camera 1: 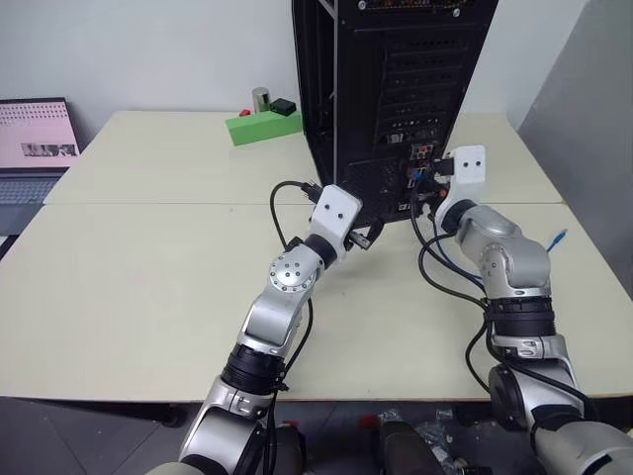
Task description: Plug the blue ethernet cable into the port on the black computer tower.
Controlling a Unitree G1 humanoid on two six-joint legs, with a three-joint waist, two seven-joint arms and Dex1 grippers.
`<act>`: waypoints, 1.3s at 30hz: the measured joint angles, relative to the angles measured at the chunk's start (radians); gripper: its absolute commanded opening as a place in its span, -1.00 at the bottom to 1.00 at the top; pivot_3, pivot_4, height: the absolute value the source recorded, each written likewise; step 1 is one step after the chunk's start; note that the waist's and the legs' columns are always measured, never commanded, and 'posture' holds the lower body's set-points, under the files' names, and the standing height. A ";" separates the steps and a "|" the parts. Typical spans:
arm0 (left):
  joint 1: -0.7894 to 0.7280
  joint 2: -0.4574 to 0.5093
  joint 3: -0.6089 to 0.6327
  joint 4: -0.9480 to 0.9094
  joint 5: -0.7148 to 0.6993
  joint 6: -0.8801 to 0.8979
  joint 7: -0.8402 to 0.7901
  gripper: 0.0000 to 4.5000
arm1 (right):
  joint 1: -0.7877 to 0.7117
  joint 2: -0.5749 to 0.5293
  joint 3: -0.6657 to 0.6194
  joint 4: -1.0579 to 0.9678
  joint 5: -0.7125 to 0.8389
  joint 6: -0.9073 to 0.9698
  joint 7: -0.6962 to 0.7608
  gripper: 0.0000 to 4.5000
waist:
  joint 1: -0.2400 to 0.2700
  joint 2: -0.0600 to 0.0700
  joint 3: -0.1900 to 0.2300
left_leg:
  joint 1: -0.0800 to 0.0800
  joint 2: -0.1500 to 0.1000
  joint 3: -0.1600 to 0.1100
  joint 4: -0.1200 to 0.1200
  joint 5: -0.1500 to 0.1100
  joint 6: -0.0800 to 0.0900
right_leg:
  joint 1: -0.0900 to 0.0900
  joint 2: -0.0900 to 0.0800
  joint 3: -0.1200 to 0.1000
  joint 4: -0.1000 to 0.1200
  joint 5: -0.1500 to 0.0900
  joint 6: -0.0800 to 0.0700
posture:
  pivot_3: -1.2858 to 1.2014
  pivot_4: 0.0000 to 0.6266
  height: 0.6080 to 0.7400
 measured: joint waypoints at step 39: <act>-0.017 0.019 0.004 -0.001 -0.017 0.033 -0.044 0.88 | 0.144 -0.190 0.018 -0.118 0.035 -0.014 0.253 0.76 | 0.015 0.000 0.000 | -0.002 0.000 0.000 0.000 0.000 0.000 | -0.001 0.000 0.000 -0.001 0.000 0.001 | 0.03 -0.52 1.00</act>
